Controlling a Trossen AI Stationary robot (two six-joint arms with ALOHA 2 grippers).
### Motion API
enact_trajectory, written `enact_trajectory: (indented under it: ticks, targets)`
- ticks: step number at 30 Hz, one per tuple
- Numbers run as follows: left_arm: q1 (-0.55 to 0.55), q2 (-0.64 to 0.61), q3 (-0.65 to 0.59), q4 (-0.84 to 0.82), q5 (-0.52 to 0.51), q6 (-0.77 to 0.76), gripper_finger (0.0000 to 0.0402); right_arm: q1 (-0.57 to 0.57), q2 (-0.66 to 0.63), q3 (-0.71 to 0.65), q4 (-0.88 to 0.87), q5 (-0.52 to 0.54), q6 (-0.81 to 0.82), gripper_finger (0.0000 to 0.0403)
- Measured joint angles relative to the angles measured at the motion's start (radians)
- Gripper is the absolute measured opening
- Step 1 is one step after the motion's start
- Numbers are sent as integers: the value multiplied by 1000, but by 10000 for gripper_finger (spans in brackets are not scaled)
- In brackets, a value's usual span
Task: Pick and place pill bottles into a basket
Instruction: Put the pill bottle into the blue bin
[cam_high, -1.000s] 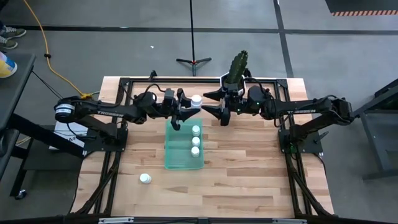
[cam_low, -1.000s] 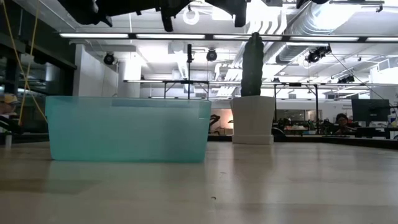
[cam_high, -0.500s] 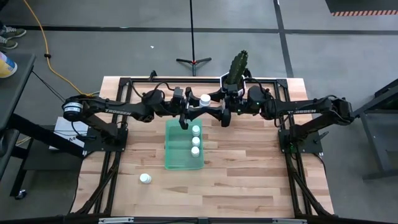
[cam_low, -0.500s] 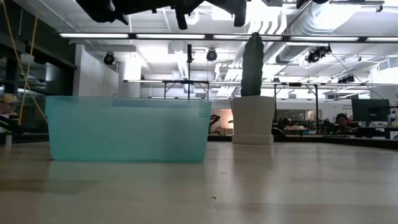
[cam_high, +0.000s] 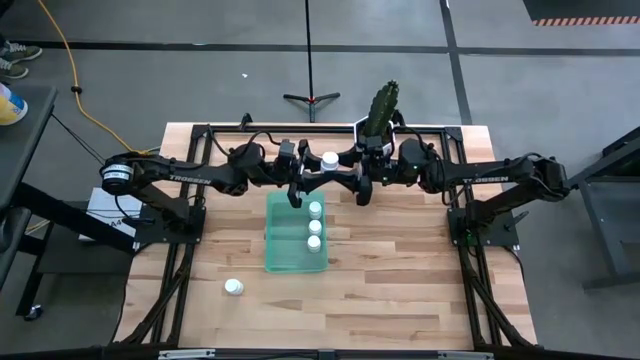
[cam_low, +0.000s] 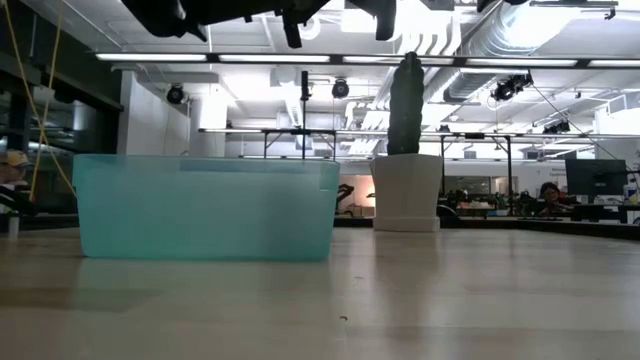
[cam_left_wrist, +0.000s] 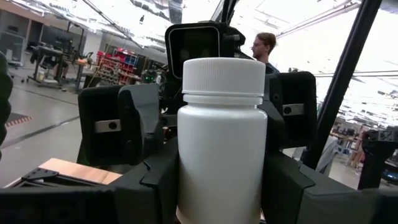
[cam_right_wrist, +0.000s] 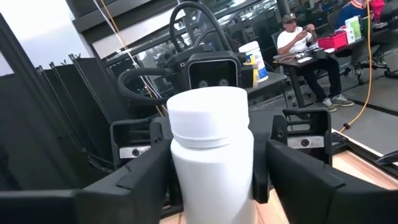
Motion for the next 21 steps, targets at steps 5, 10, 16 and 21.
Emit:
enact_trajectory:
  ticks: [5,10,16,21]
  targets:
    - [1,0,0,-2,15,-1,201,0,0,0,2,8,4,197]
    - [1,0,0,-2,22,-20,201,0,-1,0,2,8,-7,181]
    - [1,0,0,-17,50,-65,209,0,-2,0,0,2,-16,166]
    - [0,-1,0,-15,64,-37,241,-1,-2,0,3,-18,-2,163]
